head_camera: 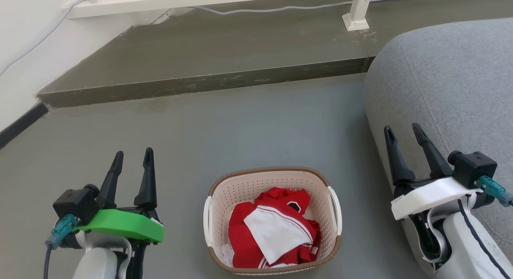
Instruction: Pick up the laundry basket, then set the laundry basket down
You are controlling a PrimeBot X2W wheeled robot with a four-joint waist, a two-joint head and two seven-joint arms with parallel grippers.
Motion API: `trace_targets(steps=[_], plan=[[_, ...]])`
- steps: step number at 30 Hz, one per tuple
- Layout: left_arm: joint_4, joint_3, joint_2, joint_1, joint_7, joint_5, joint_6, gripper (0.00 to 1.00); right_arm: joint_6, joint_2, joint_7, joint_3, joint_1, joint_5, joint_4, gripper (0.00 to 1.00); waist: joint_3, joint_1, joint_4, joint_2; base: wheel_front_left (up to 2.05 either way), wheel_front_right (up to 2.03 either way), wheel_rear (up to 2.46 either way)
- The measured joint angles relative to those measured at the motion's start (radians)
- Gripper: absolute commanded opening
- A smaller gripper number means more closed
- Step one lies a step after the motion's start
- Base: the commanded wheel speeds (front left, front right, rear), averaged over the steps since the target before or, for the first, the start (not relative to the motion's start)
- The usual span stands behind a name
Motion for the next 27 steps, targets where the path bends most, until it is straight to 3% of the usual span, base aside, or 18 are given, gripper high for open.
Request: trace_targets(steps=[5, 6, 16, 27], plan=[[0.0, 0.001, 0.0, 0.0, 0.0, 0.0, 0.0, 1.0, 0.0, 0.006, 0.0, -0.003, 0.0, -0.008, -0.002, 1.0, 0.002, 0.0, 0.0, 0.0, 0.0, 0.0, 0.0], [0.0, 0.001, 0.0, 0.0, 0.0, 0.0, -0.001, 0.0, 0.0, 0.007, 0.0, -0.004, 0.0, -0.008, -0.002, 0.0, 0.002, 0.0, 0.0, 0.0, 0.0, 0.0, 0.0], [0.058, -0.005, -0.012, 0.033, 0.006, -0.027, -0.003, 0.0, 0.0, 0.035, 0.005, -0.001, 0.046, 0.021, 0.052, 0.0, 0.001, 0.0, 0.0, 0.0, 0.0, 0.0, 0.0], [0.055, 0.006, -0.012, 0.035, 0.041, -0.176, -0.003, 0.0, 0.004, 0.04, 0.037, -0.031, 0.046, 0.187, 0.05, 0.0, -0.012, 0.0, 0.008, 0.0, 0.0, 0.0, 0.0]])
